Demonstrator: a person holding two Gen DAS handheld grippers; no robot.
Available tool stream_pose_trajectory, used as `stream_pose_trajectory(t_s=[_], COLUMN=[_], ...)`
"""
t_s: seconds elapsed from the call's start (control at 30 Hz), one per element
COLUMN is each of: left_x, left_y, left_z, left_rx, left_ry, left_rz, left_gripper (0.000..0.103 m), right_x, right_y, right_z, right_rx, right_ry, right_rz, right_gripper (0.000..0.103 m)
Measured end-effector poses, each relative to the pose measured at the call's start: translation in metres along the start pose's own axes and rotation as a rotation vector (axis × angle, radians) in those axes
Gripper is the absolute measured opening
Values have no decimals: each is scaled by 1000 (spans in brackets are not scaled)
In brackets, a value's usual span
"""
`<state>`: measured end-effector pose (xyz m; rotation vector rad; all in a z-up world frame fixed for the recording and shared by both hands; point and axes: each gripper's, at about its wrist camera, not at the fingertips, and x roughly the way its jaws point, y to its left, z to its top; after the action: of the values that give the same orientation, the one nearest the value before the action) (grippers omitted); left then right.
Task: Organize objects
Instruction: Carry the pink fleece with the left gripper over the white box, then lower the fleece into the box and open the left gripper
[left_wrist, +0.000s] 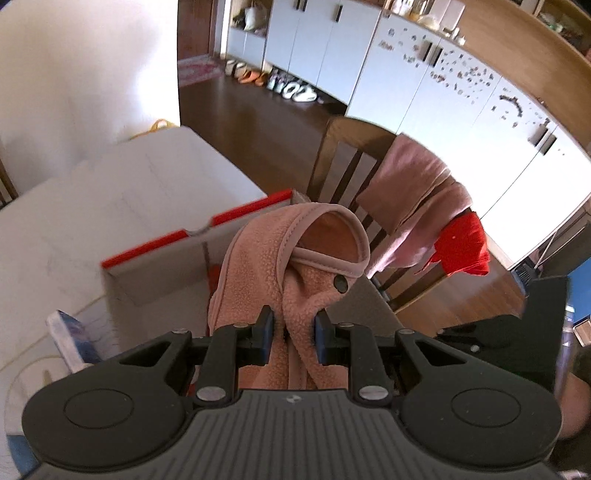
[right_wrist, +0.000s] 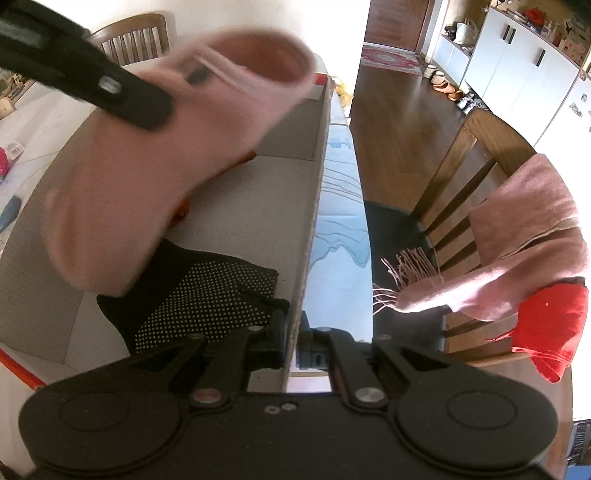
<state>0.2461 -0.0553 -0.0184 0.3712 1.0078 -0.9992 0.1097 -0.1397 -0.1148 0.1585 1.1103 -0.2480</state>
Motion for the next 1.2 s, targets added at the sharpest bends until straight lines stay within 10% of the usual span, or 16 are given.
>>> stream_pose_trajectory(t_s=[0.5,1.2], left_x=[77,99], left_y=[-1,1], left_z=[0,-8], left_rx=[-17,-26], left_ry=[110,134], left_rz=[73,-19], left_gripper=[21,37], right_x=[2,3], right_y=[-6,-5], right_z=[-1,-2], right_rx=[-1,-23], right_ry=[0,5], right_rz=[27,38], right_gripper=[6,7])
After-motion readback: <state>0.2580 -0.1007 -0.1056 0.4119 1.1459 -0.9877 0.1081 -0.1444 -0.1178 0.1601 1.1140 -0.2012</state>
